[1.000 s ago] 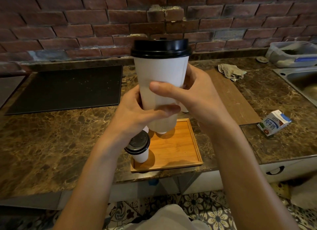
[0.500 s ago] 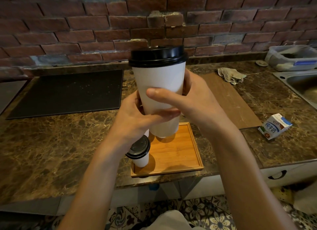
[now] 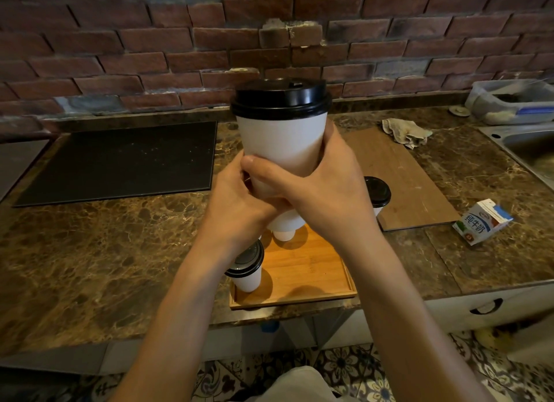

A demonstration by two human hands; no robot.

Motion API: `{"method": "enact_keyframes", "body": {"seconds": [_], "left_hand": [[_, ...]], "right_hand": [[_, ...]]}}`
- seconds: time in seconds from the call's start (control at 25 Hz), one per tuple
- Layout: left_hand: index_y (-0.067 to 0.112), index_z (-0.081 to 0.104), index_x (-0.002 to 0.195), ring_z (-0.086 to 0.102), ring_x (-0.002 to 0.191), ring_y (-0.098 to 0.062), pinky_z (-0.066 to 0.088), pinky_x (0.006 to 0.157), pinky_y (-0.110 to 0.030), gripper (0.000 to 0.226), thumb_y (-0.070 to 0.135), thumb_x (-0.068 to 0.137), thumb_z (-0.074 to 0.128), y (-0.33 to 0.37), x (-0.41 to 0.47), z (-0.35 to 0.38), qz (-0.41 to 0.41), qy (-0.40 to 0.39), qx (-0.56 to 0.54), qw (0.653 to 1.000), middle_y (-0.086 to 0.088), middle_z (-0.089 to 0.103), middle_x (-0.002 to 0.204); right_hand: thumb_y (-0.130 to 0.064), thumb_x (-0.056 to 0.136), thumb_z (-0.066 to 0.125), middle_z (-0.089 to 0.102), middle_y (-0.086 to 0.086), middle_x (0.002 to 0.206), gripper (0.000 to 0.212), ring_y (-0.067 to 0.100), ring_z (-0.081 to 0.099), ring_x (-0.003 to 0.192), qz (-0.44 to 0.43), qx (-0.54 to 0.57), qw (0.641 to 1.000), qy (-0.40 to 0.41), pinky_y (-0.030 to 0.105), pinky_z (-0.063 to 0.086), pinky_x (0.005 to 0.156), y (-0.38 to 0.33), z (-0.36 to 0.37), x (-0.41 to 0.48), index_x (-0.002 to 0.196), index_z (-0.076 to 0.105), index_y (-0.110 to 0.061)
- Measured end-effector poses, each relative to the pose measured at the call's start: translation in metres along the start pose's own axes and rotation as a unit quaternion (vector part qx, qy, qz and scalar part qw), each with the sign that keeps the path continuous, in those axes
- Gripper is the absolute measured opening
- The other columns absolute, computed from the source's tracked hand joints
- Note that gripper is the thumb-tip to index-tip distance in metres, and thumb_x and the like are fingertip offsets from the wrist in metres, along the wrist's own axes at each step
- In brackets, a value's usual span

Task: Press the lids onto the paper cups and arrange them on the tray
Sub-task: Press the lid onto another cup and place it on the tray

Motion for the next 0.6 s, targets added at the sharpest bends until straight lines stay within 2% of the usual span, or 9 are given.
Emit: {"method": "enact_keyframes", "body": {"seconds": [0.16,0.32,0.4,0.52,0.6], "left_hand": [[0.031,0.055,0.098,0.064,0.084,0.013,0.048,0.062,-0.003,0.053,0.004,0.062,0.082,0.001,0.001,-0.003,0.002,-0.012,-0.006,1.0,0.023,0.069,0.085],[0.035,0.053,0.099,0.064,0.087,0.011,0.049,0.064,-0.004,0.053,0.021,0.059,0.085,0.011,0.001,-0.007,0.014,-0.054,-0.019,0.998,0.032,0.067,0.088],[0.033,0.054,0.101,0.066,0.089,0.006,0.05,0.065,-0.006,0.053,0.02,0.06,0.085,0.015,0.002,-0.008,0.02,-0.071,-0.025,0.997,0.029,0.068,0.09],[0.028,0.057,0.108,0.066,0.094,-0.003,0.052,0.07,-0.012,0.05,0.032,0.062,0.077,0.016,0.002,-0.01,0.011,-0.102,-0.052,0.993,0.019,0.069,0.097],[0.027,0.057,0.111,0.066,0.099,-0.007,0.053,0.073,-0.016,0.056,0.034,0.06,0.077,0.014,0.002,-0.011,-0.003,-0.118,-0.067,0.991,0.014,0.069,0.102]], "right_hand": [[-0.052,0.064,0.082,0.061,-0.007,0.118,0.08,0.016,0.057,0.113,-0.006,-0.003,1.0,0.012,0.041,0.055,0.088,-0.001,-0.001,0.001,0.131,0.05,-0.022],[-0.046,0.066,0.084,0.064,-0.009,0.114,0.072,0.008,0.062,0.105,-0.012,0.024,1.0,-0.007,0.037,0.059,0.083,-0.003,-0.008,0.005,0.127,0.054,-0.023],[-0.044,0.067,0.085,0.065,-0.009,0.113,0.071,0.007,0.064,0.102,-0.008,0.052,0.998,-0.03,0.033,0.06,0.081,-0.002,-0.011,0.007,0.127,0.055,-0.022],[-0.04,0.066,0.081,0.068,-0.009,0.107,0.063,0.005,0.067,0.097,0.0,0.1,0.993,-0.067,0.023,0.059,0.074,-0.001,-0.016,0.008,0.122,0.058,-0.024],[-0.035,0.067,0.08,0.07,-0.008,0.106,0.056,0.006,0.068,0.096,-0.002,0.115,0.989,-0.091,0.023,0.058,0.074,0.0,-0.017,0.008,0.118,0.06,-0.025]]}}
Point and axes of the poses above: each hand's wrist, its own x-axis towards the middle knuckle, its own z-axis out of the palm, y = z × x, the point moved 1 cm from there along x, towards the middle knuckle
